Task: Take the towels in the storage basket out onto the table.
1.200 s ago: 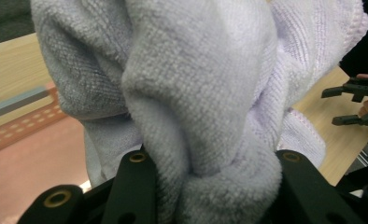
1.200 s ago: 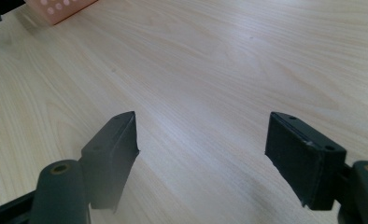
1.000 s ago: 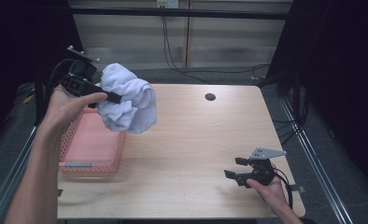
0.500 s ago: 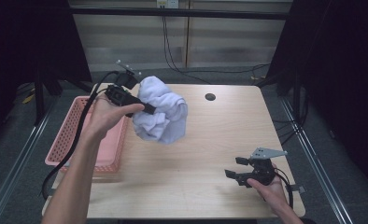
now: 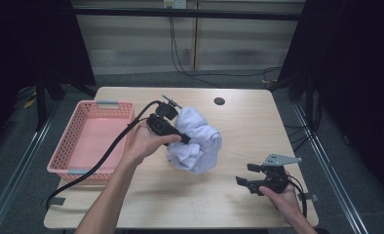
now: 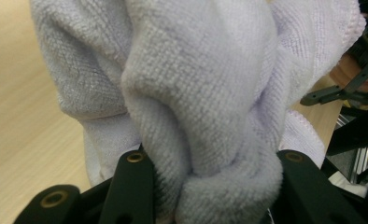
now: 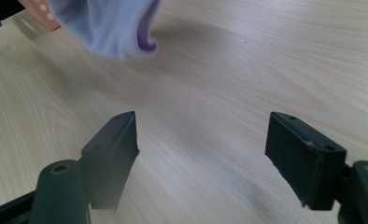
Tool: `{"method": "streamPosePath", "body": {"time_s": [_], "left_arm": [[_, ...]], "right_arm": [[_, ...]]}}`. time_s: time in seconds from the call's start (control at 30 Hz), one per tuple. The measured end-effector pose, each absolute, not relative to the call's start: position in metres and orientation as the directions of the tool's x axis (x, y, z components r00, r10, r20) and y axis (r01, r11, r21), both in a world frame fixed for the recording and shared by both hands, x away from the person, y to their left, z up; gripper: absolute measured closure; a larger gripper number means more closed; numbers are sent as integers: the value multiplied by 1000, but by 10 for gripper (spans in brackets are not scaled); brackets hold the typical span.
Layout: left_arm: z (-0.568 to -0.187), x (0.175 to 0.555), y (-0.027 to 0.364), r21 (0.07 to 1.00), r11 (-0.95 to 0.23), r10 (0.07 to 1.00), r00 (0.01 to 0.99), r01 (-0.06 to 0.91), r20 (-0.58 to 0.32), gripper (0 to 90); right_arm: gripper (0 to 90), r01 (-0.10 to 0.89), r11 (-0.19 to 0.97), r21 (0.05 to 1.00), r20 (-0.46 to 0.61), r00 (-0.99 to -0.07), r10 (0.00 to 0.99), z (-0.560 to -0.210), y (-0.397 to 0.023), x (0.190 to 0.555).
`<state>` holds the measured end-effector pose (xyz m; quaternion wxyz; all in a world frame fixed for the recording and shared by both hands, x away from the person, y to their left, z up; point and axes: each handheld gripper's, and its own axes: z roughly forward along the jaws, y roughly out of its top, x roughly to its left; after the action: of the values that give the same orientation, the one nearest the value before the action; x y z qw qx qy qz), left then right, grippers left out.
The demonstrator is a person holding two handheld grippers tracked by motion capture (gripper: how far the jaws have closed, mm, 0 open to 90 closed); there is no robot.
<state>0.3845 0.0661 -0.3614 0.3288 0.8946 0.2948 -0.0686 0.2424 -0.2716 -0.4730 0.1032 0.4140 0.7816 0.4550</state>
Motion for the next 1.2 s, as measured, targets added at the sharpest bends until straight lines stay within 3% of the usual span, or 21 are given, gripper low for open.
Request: {"method": "streamPosePath", "body": {"time_s": [0.3,0.57,0.77,0.83,0.9,0.97,1.13,1.2], "left_arm": [[-430,370,34,486,-649,479,811,585,-337,601],[-455,361,27,539,-620,487,819,569,-305,472],[-459,360,42,596,-541,481,799,594,-360,335],[-453,358,49,624,-535,504,807,570,-306,312],[-449,358,55,620,-512,507,792,594,-341,242],[-444,355,61,630,-518,524,797,578,-300,215],[-423,338,81,679,-473,528,798,561,-291,198],[-417,333,88,701,-449,510,803,554,-308,232]], "right_arm": [[251,548,236,802,209,-629,749,-472,-272,241],[251,545,233,805,209,-630,748,-471,-273,240],[251,543,249,802,199,-636,746,-471,-270,240],[248,543,238,805,203,-630,749,-469,-269,242],[247,532,241,812,192,-633,750,-464,-267,245],[245,519,243,820,184,-641,745,-457,-264,248],[233,469,258,845,162,-683,712,-437,-246,261],[234,451,270,851,155,-705,692,-431,-233,271]]}}
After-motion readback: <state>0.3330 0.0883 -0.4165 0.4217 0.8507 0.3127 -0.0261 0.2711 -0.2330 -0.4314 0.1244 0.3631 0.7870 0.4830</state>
